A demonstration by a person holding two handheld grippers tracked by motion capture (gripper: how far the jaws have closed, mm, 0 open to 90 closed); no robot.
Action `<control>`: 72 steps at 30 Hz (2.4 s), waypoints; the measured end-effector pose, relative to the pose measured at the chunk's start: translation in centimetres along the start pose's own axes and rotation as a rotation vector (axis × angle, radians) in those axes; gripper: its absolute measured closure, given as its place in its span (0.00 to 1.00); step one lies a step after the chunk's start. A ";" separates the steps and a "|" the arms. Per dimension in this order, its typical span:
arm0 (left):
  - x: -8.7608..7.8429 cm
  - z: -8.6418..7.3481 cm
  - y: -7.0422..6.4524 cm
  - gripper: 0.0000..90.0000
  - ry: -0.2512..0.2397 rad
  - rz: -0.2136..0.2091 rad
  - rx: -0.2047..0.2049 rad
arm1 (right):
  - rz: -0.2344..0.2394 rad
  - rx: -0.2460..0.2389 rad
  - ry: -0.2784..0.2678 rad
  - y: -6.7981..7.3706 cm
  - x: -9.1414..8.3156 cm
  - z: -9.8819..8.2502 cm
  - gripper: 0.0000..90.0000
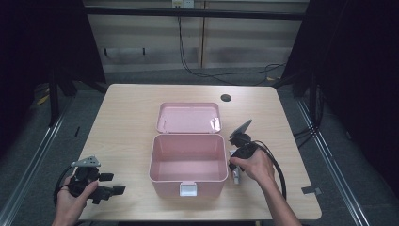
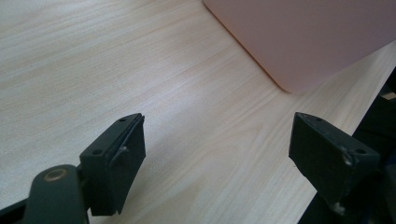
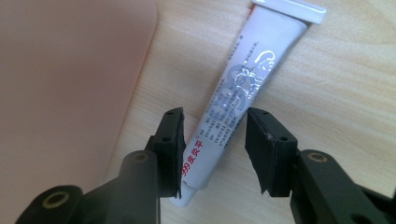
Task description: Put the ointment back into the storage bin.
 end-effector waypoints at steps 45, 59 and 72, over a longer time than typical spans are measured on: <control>0.1 0.0 0.1 0.21 0.003 0.006 -0.008 | -0.052 -0.139 0.079 -1.2 0.0 -0.5 0.80; 0.1 0.0 0.0 0.21 0.003 0.004 -0.005 | 0.005 -0.284 0.104 -1.1 -1.4 -1.8 0.80; 0.1 -0.1 0.0 0.21 0.011 0.002 -0.006 | -0.006 -0.405 0.142 -0.7 -2.6 -3.0 0.80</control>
Point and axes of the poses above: each handheld gripper's, and its own axes: x roughly forward along the jaws, z roughly out of its top, y roughly to its left, the point moved 5 cm from there along x, roughly forward along the jaws, and after that the axes turned 4 degrees about z, right-handed, at the moved point
